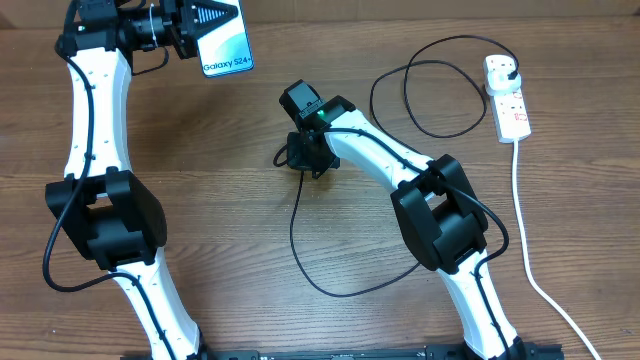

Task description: Plug charger to phone and switch on socket

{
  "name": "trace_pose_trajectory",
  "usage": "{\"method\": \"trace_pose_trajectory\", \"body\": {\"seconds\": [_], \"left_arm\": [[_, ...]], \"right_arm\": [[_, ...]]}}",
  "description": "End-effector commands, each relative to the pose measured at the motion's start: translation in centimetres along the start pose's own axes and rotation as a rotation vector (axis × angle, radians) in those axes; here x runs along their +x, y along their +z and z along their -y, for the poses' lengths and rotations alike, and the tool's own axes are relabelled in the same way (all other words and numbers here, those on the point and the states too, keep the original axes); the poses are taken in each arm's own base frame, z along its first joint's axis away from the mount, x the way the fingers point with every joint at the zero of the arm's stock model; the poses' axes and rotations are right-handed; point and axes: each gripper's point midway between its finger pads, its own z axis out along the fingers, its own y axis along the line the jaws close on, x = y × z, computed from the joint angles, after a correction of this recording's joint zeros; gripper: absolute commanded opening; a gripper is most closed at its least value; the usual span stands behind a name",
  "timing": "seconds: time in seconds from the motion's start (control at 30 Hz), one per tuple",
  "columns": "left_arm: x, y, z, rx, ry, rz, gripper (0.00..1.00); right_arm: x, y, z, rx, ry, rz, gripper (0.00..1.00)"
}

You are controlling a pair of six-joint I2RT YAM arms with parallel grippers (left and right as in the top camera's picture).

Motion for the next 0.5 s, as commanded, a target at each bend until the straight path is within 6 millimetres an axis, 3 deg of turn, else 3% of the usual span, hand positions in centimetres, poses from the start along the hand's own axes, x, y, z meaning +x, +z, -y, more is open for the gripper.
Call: {"method": "trace_pose_trajectory", "body": {"seconds": [0.0,0.17,0.33,0.47], "left_arm": [[0.6,-0.3,1.6,0.029,0.054,-0.019,0.04],[0.7,-0.3,1.7,0.035,0.054,-0.024,0.04],[0.7,-0.3,1.7,0.035,0.054,-0.024,0.04],[0.7,-0.3,1.7,0.035,0.054,-0.024,0.04]], "right_arm": [[2.6,3.9,3.0,0.104,0.005,-0.089,0.04],[2.5,2.9,1.2,-0.009,-0.061,-0.126,0.04],[0.9,-3.3,-3.4,-0.346,-0.253,-0.107,0.04],[0.5,-8.8,-5.5,-0.538,-0.314,-0.081,0.04]]}}
